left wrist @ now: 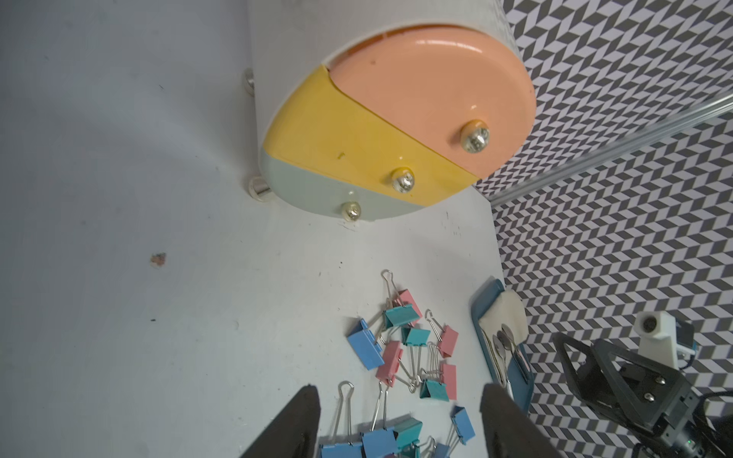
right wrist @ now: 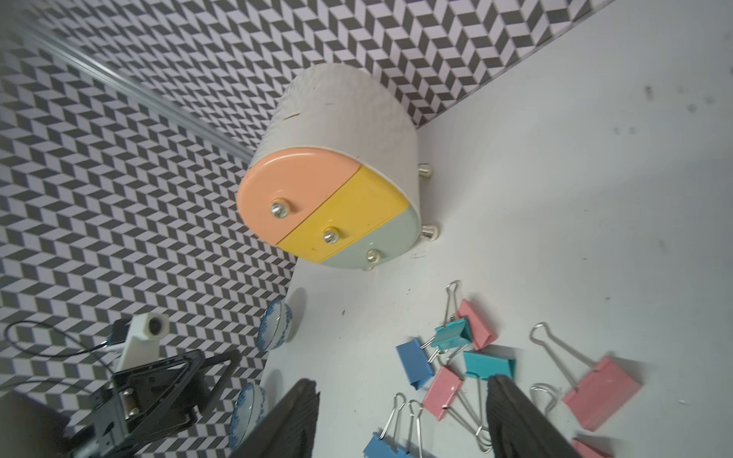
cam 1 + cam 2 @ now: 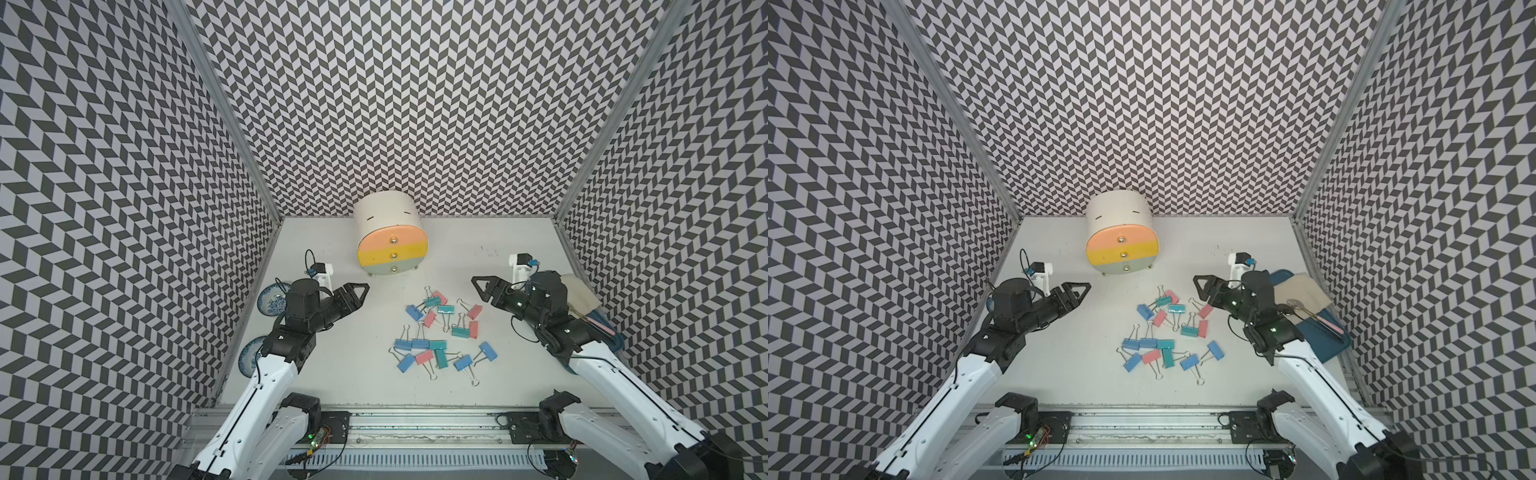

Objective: Put the binder clips in the drawer according to color
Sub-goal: Open the drawer in the storage box.

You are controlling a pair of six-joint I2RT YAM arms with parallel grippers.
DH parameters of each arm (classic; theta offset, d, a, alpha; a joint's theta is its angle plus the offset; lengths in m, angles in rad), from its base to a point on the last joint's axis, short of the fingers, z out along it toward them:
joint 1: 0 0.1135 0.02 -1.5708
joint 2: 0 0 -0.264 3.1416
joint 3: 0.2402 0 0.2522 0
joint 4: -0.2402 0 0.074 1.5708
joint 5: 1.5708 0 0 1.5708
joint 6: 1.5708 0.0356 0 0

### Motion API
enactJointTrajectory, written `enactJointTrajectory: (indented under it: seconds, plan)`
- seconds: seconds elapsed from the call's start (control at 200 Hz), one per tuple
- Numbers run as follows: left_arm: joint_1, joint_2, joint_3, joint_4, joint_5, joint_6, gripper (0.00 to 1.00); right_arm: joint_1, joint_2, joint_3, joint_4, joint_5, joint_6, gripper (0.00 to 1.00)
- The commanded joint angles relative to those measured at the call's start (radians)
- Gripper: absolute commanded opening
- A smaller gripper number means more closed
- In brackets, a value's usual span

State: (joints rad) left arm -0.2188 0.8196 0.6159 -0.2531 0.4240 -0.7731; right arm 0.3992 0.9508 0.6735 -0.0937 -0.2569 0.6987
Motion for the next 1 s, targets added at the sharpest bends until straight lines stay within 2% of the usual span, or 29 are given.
enactJointTrajectory:
  seconds: [0.0, 0.14, 0.295, 0.506, 0.611, 0.741, 0.991]
  plan:
    - [-0.008, -0.012, 0.006, -0.029, 0.081, -0.017, 0.67, 0.063, 0.045, 0.078, 0.028, 0.091, 0.024, 0.69]
    - [-0.013, 0.008, 0.065, -0.067, 0.117, -0.002, 0.67, 0.104, 0.121, 0.166, 0.02, 0.137, 0.037, 0.66]
    - [-0.011, 0.081, 0.153, -0.127, 0.121, 0.082, 0.64, 0.153, 0.252, 0.255, 0.046, 0.164, 0.057, 0.61]
    - [0.008, 0.162, 0.227, -0.172, 0.114, 0.129, 0.58, 0.228, 0.453, 0.364, 0.122, 0.145, 0.079, 0.5]
    - [0.018, 0.181, 0.261, -0.181, 0.092, 0.146, 0.57, 0.251, 0.542, 0.459, 0.126, 0.123, 0.048, 0.5]
    - [0.054, 0.182, 0.268, -0.195, 0.058, 0.131, 0.58, 0.256, 0.646, 0.601, 0.043, 0.102, 0.031, 0.5]
    - [0.094, 0.153, 0.271, -0.206, -0.01, 0.108, 0.58, 0.262, 0.812, 0.777, 0.01, 0.065, 0.032, 0.47]
